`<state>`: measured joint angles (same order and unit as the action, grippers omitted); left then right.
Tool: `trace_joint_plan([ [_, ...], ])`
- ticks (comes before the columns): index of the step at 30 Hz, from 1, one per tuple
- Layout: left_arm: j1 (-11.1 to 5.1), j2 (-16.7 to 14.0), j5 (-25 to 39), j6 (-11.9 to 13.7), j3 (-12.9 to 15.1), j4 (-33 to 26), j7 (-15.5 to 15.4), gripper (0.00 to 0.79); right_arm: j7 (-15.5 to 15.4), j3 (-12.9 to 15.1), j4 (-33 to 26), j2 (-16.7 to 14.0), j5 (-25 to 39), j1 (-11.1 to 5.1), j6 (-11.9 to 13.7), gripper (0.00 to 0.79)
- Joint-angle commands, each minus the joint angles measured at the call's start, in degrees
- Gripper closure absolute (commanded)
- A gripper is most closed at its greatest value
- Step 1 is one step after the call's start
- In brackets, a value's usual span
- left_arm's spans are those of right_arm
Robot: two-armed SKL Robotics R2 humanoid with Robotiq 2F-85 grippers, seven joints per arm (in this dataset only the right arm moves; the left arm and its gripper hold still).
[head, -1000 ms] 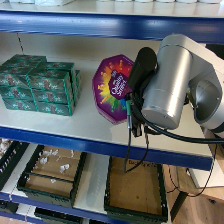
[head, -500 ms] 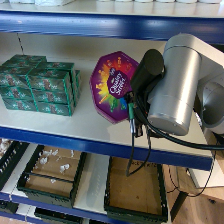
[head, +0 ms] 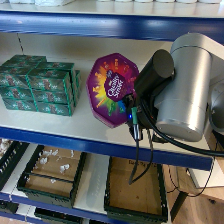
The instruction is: Pick up Quality Street box
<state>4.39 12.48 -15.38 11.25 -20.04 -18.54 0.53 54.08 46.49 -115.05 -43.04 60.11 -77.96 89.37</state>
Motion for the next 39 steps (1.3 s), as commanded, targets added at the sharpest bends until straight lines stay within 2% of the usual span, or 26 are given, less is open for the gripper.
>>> trace_joint_plan([
  [1, 0.0, 0.0, 0.0, 0.0, 0.0, 0.0, 0.0, 0.785, 0.0, -0.3, -1.0, -0.5, 0.0, 0.0, -0.3, 0.785],
  [13, 0.0, 0.0, 0.0, 0.0, 0.0, 0.0, 0.0, 0.785, 0.0, -1.1, -4.4, -2.7, 3.6, 0.01, -1.5, 0.785],
  [33, 0.0, 0.0, 0.0, 0.0, 0.0, 0.0, 0.0, 0.785, 0.0, -1.9, -9.9, -5.5, 3.9, 0.52, -3.8, 0.785],
  [39, 0.0, 0.0, 0.0, 0.0, 0.0, 0.0, 0.0, 0.785, 0.0, -2.4, -10.2, -6.3, 7.0, 0.44, -4.7, 0.785],
])
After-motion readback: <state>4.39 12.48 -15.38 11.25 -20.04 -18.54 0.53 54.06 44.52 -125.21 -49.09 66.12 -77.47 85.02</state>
